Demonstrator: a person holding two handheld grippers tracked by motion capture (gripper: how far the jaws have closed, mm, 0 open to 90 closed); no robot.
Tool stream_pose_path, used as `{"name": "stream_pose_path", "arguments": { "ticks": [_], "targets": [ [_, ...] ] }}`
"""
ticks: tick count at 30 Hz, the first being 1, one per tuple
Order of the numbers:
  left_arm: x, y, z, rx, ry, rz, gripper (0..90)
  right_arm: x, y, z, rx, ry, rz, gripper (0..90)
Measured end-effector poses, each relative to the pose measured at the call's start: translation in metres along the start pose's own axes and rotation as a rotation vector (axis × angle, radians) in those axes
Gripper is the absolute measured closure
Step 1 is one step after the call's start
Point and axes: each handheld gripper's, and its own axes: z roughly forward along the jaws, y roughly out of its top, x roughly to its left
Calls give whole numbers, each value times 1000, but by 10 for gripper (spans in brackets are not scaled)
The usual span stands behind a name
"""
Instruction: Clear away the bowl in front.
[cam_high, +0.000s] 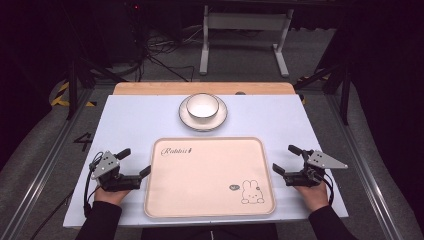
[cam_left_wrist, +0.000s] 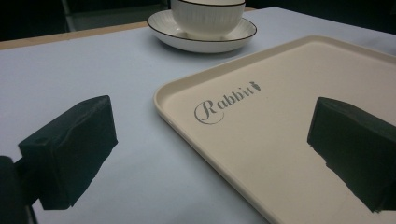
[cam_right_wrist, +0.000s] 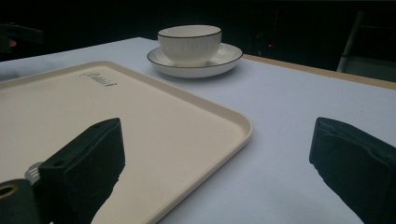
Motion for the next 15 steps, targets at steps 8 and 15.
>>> {"name": "stream_pose_path", "arguments": {
  "ticks": [8,15],
  "targets": [
    [-2,0,0,9,-1,14,20,-1,0,1,5,-11,17,43],
    [-2,3,-1,1,17,29,29,-3,0,0,1,-26,48,42]
  ]
}}
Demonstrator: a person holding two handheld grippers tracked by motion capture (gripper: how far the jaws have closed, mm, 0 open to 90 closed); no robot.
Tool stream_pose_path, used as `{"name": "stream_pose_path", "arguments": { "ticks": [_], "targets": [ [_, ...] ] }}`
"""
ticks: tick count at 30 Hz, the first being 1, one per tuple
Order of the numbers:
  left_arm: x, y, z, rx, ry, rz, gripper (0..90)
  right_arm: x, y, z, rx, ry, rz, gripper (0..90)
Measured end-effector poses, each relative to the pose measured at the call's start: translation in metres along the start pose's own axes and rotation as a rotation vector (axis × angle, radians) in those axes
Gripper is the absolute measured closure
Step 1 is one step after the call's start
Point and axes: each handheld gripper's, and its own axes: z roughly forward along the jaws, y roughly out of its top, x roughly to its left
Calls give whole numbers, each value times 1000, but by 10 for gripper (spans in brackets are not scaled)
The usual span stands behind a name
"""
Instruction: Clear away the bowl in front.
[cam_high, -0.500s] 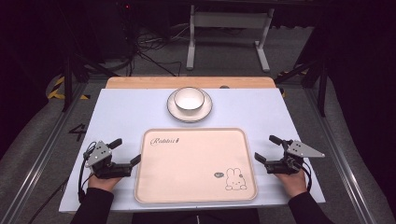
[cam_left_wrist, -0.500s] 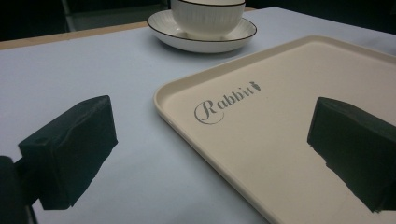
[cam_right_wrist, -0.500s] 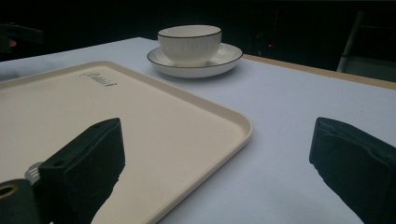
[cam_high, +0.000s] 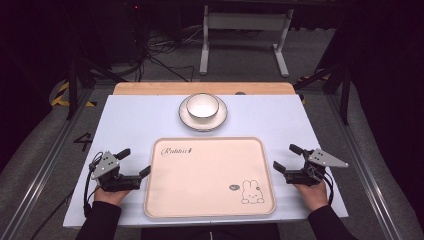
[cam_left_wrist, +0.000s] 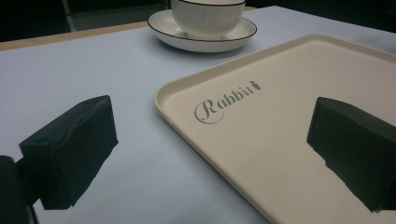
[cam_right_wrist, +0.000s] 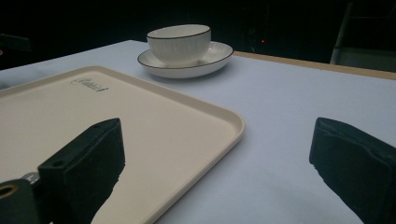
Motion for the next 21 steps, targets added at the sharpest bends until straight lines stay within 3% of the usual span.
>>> {"name": "stream_pose_path", "arguments": {
  "ticks": [2,5,14,21],
  "targets": [
    [1,2,0,2,9,10,30,0,0,0,0,-1,1,42],
    [2,8,-2,-11,-9,-12,29,0,0,0,0,-2,4,42],
    [-8,36,-6,-37,-40,33,34,0,0,-1,-9,6,0,40],
    [-11,52,-6,-73,-72,34,39,0,0,0,-5,5,-2,39]
  ]
}}
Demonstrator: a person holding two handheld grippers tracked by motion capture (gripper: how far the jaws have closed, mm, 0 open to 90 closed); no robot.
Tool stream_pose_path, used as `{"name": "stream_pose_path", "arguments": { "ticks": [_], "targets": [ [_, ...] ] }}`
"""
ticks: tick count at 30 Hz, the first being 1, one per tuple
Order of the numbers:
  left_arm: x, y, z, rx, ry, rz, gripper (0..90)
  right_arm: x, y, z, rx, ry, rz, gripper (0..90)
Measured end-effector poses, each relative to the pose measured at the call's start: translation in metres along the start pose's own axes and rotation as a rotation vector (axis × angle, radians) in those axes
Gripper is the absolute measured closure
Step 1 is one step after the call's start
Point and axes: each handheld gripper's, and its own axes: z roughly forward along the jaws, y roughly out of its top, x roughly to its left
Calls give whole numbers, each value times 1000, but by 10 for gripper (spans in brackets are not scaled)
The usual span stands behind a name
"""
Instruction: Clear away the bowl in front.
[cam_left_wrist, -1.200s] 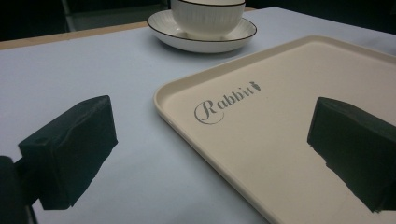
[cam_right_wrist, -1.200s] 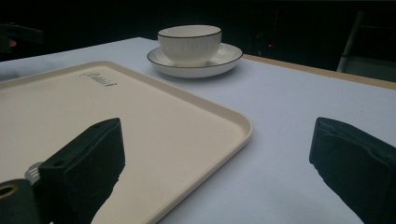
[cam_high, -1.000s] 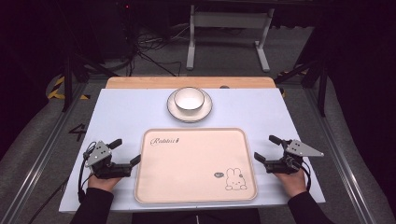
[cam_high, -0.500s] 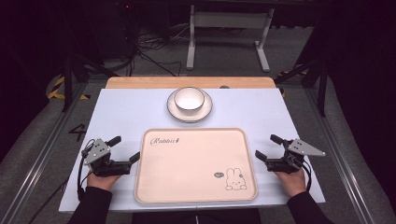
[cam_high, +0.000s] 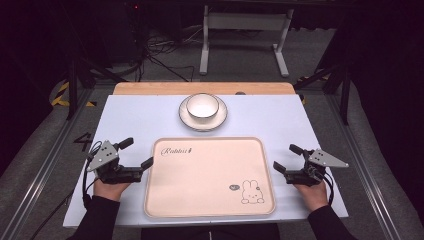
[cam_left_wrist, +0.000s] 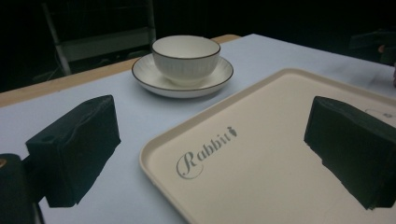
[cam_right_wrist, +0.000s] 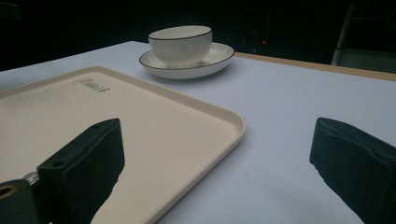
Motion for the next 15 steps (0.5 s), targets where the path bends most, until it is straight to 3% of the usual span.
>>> {"name": "stream_pose_path", "arguments": {
  "ticks": [4,15],
  "targets": [
    [-2,11,0,-40,-14,5,38,0,0,0,-3,4,-4,39],
    [2,31,4,-72,-30,-8,34,-1,0,-1,-8,2,6,40]
  ]
}}
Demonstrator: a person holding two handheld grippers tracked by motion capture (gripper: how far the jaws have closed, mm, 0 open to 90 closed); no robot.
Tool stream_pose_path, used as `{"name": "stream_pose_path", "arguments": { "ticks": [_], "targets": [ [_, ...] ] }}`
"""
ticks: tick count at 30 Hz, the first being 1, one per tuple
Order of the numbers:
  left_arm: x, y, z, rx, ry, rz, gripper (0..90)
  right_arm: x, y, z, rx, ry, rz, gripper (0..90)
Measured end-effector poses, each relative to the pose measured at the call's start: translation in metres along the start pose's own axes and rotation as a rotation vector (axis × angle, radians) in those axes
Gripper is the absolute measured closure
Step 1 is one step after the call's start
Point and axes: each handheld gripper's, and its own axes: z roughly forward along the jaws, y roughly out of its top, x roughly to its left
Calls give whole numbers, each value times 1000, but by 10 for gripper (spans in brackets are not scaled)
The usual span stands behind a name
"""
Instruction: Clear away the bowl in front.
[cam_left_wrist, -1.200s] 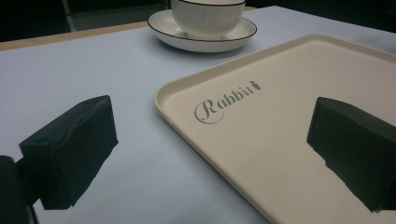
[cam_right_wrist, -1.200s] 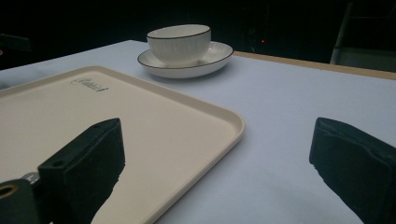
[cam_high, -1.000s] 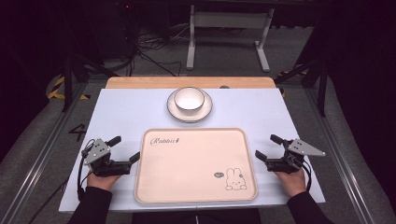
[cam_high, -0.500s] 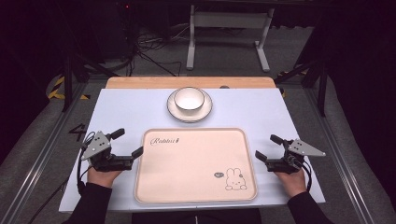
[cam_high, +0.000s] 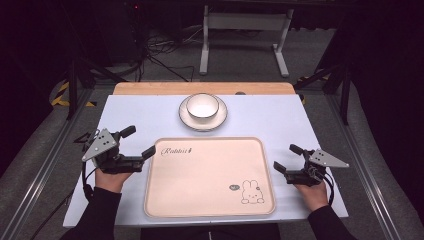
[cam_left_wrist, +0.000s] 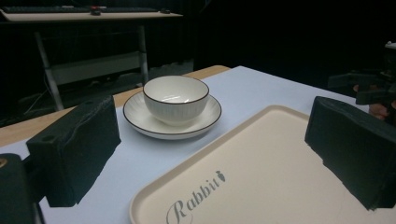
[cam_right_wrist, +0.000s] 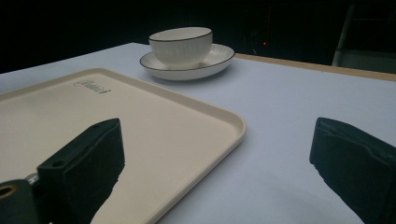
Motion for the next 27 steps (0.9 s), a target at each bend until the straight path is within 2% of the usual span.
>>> {"name": "stream_pose_path", "arguments": {
  "ticks": [4,5,8,10,13,16,18,20,21,27],
  "targets": [
    [-1,2,4,-7,-5,-8,27,0,0,0,-1,0,1,40],
    [-1,3,8,-4,-52,-29,15,0,0,0,1,-1,-4,39],
    [-3,5,12,1,-62,-32,5,0,0,0,1,-1,-5,40],
    [-3,7,16,-9,-51,-37,6,0,0,0,1,0,-5,40],
    [-1,10,24,8,-52,-56,25,1,0,0,2,0,-6,39],
    [1,12,40,43,-36,-54,12,1,0,0,3,0,-8,39],
    [2,13,45,56,-38,-55,10,1,0,0,2,2,-9,40],
    [4,15,53,79,-50,-75,17,0,0,0,1,2,-8,39],
    [6,16,57,95,-65,-99,18,0,0,0,0,2,-7,39],
    [14,26,75,88,-49,-98,19,0,0,-1,-4,-6,3,36]
  ]
}}
